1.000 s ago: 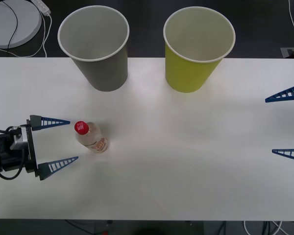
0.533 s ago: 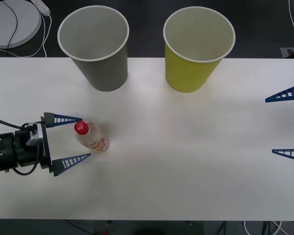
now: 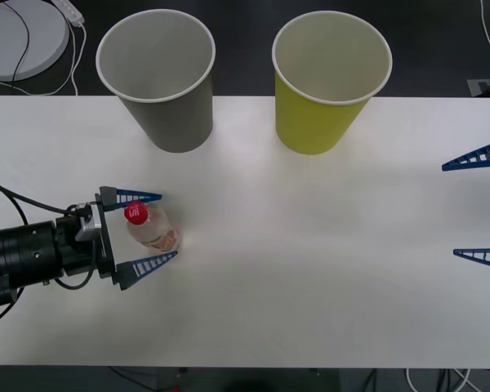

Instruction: Put the can into the green bin and the plastic bottle into the gray bin

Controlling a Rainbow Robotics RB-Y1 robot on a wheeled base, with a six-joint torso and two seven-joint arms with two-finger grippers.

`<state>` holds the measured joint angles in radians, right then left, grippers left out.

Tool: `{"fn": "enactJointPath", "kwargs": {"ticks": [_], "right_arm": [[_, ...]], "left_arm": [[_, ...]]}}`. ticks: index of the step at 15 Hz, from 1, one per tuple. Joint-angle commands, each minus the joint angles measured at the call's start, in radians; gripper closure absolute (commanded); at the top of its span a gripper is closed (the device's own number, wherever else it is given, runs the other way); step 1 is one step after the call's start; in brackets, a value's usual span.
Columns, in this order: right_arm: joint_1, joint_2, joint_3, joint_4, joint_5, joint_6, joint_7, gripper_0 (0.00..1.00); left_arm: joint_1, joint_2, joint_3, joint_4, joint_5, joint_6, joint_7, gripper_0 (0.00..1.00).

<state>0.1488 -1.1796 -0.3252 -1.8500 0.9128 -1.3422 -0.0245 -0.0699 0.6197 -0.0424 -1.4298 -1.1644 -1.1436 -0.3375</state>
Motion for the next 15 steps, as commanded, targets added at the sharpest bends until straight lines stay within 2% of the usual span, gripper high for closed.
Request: {"fn": "enactJointPath", "kwargs": {"ticks": [1,5,6,7,8,15], "right_arm": [[0.0,0.0,0.0,0.0,0.0,0.0,0.0,0.0],[0.0,0.0,0.0,0.0,0.0,0.0,0.0,0.0],[0.0,0.0,0.0,0.0,0.0,0.0,0.0,0.0],[0.0,0.0,0.0,0.0,0.0,0.0,0.0,0.0],[0.0,0.0,0.0,0.0,0.0,0.0,0.0,0.0],[0.0,0.0,0.0,0.0,0.0,0.0,0.0,0.0]], "left_arm": [[-0.002,-0.02,0.001,0.0,-0.017,0.012,0.002,0.0],[-0.008,-0.02,0.001,0.0,-0.032,0.024,0.005,0.0],[-0.008,-0.021,0.001,0.0,-0.034,0.027,0.005,0.44],[-0.008,-0.021,0.001,0.0,-0.032,0.03,0.005,0.96],[-0.008,-0.021,0.001,-0.001,-0.032,0.033,0.003,1.0],[-0.01,-0.029,0.001,-0.001,-0.032,0.038,0.011,1.0]]}}
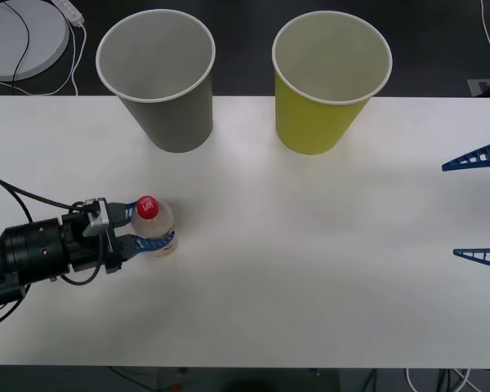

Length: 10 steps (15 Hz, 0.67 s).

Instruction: Put the can into the green bin and the plastic bottle into the gray bin

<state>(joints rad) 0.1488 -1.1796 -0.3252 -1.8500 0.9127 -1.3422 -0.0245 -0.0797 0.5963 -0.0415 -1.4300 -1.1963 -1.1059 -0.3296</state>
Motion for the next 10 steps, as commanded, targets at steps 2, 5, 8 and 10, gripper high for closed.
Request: {"fn": "enactJointPath", "kwargs": {"ticks": [2,5,8,10], "right_arm": [[0.0,0.0,0.0,0.0,0.0,0.0,0.0,0.0],[0.0,0.0,0.0,0.0,0.0,0.0,0.0,0.0],[0.0,0.0,0.0,0.0,0.0,0.0,0.0,0.0],[0.0,0.0,0.0,0.0,0.0,0.0,0.0,0.0]], "left_arm": [[0.0,-0.009,0.0,-0.001,0.001,0.0,0.012,1.0],[0.002,0.0,0.0,-0.03,0.008,0.0,0.066,1.0],[0.003,0.036,0.002,-0.058,0.008,0.0,0.096,1.0],[0.005,0.063,0.0,-0.078,0.009,0.008,0.123,1.0]]}}
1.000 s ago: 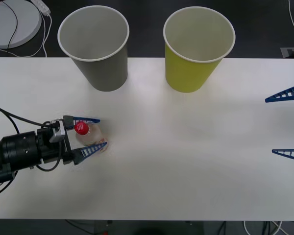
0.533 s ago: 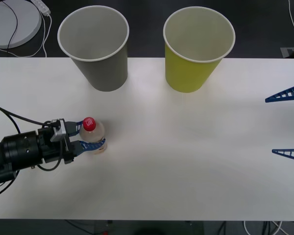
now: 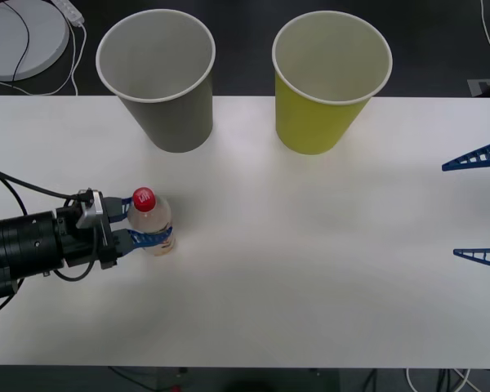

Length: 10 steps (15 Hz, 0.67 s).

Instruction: Put the can into the green bin and the plastic bottle into the gray bin

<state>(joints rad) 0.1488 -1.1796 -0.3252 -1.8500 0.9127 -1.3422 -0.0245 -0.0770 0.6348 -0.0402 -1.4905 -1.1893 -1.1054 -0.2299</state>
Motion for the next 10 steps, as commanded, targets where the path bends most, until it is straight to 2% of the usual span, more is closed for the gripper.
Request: {"fn": "enactJointPath", "kwargs": {"ticks": [1,10], "right_arm": [[0.0,0.0,0.0,0.0,0.0,0.0,0.0,0.0],[0.0,0.0,0.0,0.0,0.0,0.0,0.0,0.0]], "left_arm": [[0.006,0.039,0.0,-0.033,0.004,0.015,0.047,1.0],[0.128,0.18,0.068,-0.27,-0.001,0.177,0.313,1.0]]}}
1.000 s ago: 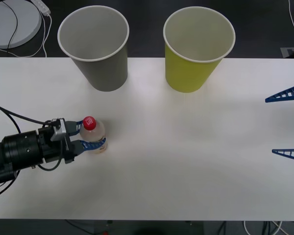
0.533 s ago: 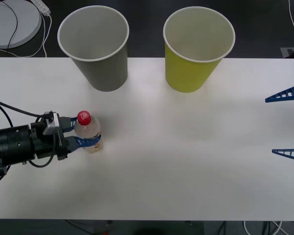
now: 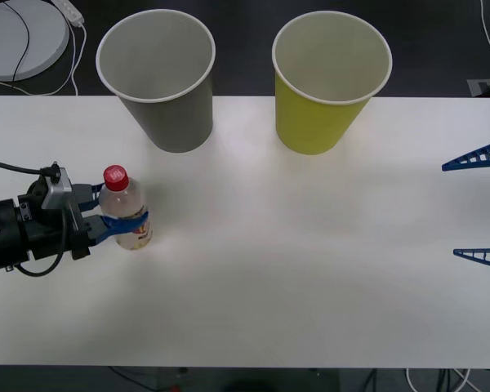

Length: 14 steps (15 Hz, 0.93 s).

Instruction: Put the can into the green bin and the plastic bottle into the gray bin

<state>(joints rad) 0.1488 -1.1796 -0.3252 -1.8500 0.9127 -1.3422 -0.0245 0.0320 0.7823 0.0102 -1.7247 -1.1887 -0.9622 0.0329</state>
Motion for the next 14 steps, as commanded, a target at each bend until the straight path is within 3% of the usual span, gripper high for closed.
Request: {"fn": "enactJointPath", "kwargs": {"ticks": [1,6,10,14], "right_arm": [[0.0,0.0,0.0,0.0,0.0,0.0,0.0,0.0],[0.0,0.0,0.0,0.0,0.0,0.0,0.0,0.0],[0.0,0.0,0.0,0.0,0.0,0.0,0.0,0.0],[0.0,0.0,0.0,0.0,0.0,0.0,0.0,0.0]], "left_arm": [[0.029,0.048,0.025,-0.055,-0.002,0.057,0.076,1.0],[0.075,0.1,0.05,-0.093,-0.003,0.195,0.117,1.0],[0.088,0.144,0.082,-0.096,-0.002,0.235,0.159,1.0],[0.089,0.193,0.123,-0.141,-0.097,0.235,0.326,1.0]]}}
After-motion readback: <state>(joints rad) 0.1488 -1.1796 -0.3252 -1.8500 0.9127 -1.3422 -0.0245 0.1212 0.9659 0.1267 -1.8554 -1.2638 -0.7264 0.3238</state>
